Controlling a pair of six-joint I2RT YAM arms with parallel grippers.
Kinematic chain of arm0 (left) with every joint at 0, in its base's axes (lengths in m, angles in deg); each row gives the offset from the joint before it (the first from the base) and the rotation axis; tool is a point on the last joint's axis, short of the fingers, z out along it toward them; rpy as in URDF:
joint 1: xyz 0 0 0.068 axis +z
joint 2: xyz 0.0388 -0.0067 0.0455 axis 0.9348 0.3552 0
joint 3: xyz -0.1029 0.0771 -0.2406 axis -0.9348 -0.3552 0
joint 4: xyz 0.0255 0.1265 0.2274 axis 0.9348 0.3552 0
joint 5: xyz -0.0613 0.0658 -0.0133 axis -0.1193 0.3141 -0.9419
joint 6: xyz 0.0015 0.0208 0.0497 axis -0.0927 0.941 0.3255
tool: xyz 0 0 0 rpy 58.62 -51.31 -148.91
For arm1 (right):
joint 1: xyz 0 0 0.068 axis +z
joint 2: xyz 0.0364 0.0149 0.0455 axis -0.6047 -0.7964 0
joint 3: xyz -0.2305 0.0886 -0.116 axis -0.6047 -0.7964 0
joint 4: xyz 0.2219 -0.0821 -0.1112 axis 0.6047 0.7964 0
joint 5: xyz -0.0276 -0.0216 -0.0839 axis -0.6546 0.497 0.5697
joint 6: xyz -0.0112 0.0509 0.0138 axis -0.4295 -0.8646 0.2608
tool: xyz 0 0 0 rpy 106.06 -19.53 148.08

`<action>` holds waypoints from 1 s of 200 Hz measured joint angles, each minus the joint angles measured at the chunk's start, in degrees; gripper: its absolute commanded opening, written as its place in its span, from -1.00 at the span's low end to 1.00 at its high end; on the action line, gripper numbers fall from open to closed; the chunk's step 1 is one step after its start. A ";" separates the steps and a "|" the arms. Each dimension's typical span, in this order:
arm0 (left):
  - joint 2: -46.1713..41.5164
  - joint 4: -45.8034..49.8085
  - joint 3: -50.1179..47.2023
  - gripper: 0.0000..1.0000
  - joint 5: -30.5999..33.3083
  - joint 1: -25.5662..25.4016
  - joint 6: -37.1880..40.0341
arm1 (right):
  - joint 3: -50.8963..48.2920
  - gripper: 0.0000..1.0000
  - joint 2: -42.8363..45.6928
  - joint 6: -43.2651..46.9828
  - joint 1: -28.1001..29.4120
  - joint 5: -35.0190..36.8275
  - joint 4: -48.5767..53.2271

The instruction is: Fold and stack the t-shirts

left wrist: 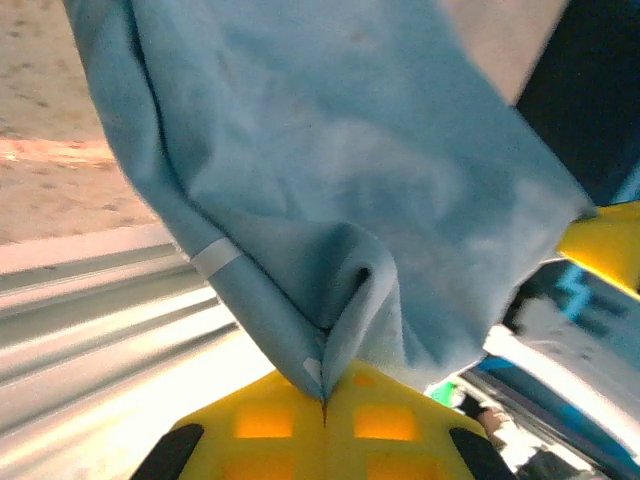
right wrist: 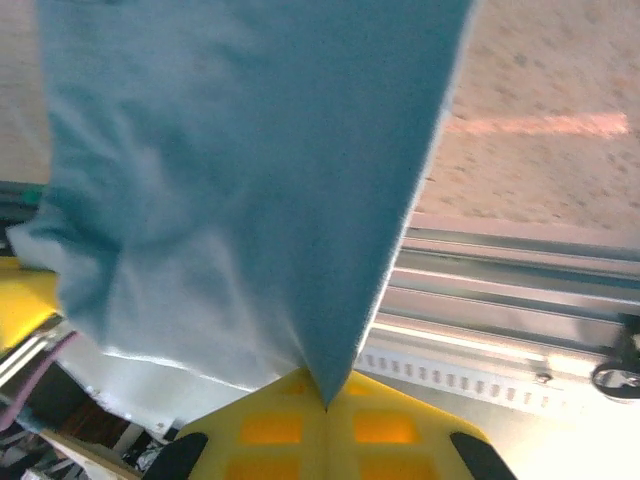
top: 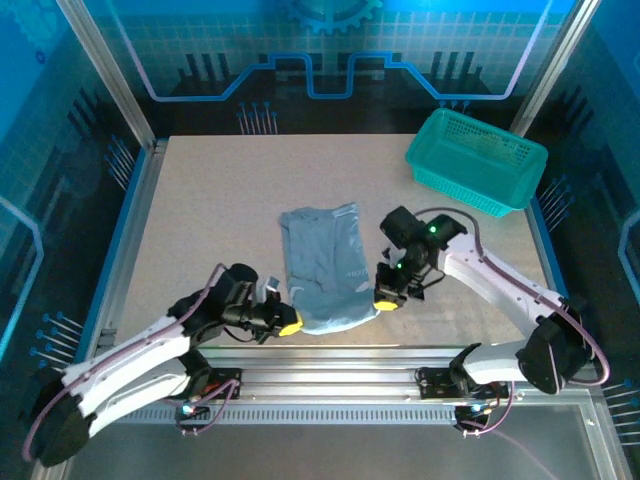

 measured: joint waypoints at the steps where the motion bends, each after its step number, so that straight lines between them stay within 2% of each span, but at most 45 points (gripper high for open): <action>1: -0.28 0.00 0.00 -1.00 0.11 0.07 -0.24 | 0.37 -1.00 -0.22 0.07 0.00 -0.02 0.15; 28: -3.87 1.20 1.40 -1.00 3.63 3.50 -4.11 | 12.90 -1.00 -7.65 1.42 -0.87 -0.35 1.77; 62: 1.79 2.51 7.69 -1.00 5.42 12.96 -5.81 | 23.41 -1.00 -16.48 2.36 -4.46 -0.85 2.67; 106: 20.20 2.54 21.22 -0.94 4.44 21.22 -5.38 | 37.33 -1.00 -28.96 1.64 -8.48 -1.86 2.97; 117: 26.99 2.16 25.44 -0.80 3.15 22.82 -4.66 | 39.76 -1.00 -32.24 0.79 -9.88 -2.91 2.03; 123: 31.01 1.95 28.04 -0.64 2.51 23.61 -3.98 | 40.48 -1.00 -34.10 0.22 -10.75 -3.58 1.09; 129: 35.76 2.01 31.45 -0.46 1.79 24.44 -2.93 | 41.07 -0.80 -35.91 -0.42 -11.58 -4.13 0.33; 140: 43.87 2.56 37.99 -0.13 0.72 25.77 -1.33 | 42.53 -0.22 -40.30 -1.99 -13.42 -4.98 -1.40; 146: 48.33 2.62 41.72 -0.05 0.02 26.58 -0.48 | 43.60 0.02 -42.75 -2.62 -14.29 -5.11 -1.90; 163: 60.26 3.74 52.87 -0.01 -1.36 28.83 2.93 | 49.09 0.41 -51.21 -4.24 -17.11 -3.93 -3.19; 181: 67.89 9.38 62.25 0.00 0.39 30.53 7.34 | 56.02 0.54 -57.61 -4.90 -19.26 -0.70 -3.43; 200: 67.89 14.49 64.28 -0.06 3.76 31.50 10.93 | 62.10 0.51 -59.63 -4.13 -20.35 3.48 -3.17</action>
